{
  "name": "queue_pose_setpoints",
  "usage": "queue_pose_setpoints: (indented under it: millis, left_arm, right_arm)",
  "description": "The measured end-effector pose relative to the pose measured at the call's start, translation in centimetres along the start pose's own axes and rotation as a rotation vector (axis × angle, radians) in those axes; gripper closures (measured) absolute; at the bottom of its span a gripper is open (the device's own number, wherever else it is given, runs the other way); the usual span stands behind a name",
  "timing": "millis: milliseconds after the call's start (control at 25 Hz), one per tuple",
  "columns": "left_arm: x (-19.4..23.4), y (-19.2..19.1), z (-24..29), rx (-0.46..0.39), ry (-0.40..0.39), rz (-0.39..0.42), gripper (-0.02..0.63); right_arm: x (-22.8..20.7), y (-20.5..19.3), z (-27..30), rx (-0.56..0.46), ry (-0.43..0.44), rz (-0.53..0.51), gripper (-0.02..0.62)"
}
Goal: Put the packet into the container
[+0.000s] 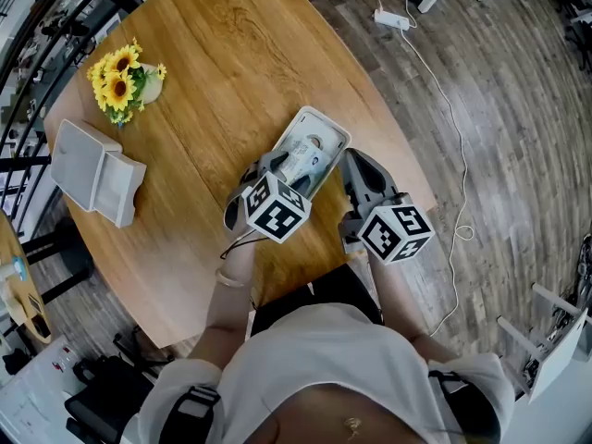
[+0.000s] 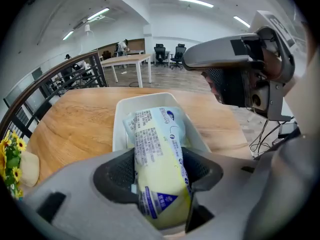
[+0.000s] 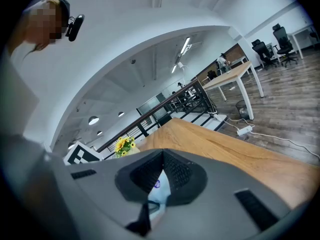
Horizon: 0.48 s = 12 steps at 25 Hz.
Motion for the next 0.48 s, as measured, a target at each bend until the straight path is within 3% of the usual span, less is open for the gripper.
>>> queue_pose_setpoints:
  millis: [200, 360, 480]
  left_arm:
    - [-0.1, 0.5, -1.0, -0.085, 0.04, 0.009, 0.341]
    - [0.2, 1.1, -3.0, -0.213, 0.078, -0.071, 0.339]
    - [0.3, 1.5, -4.9, -0.292, 0.163, -0.053, 0.339]
  right_arm:
    - [0.2, 0.2, -0.4, -0.016, -0.002, -0.006, 0.584]
    - [1.0, 0.3, -0.7, -0.038, 0.029, -0.011, 0.583]
    - [1.5, 0.2, -0.9, -0.041, 0.051, -0.02, 0.583]
Point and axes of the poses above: the fingertips, and each gripper's own axes: z forward along the fingers, x to its left, y out of its top, the point moved 8 cm from there along -z, backward along the fingers, and after that the axes turned 12 degrees about -x, right-handed, at the moved point
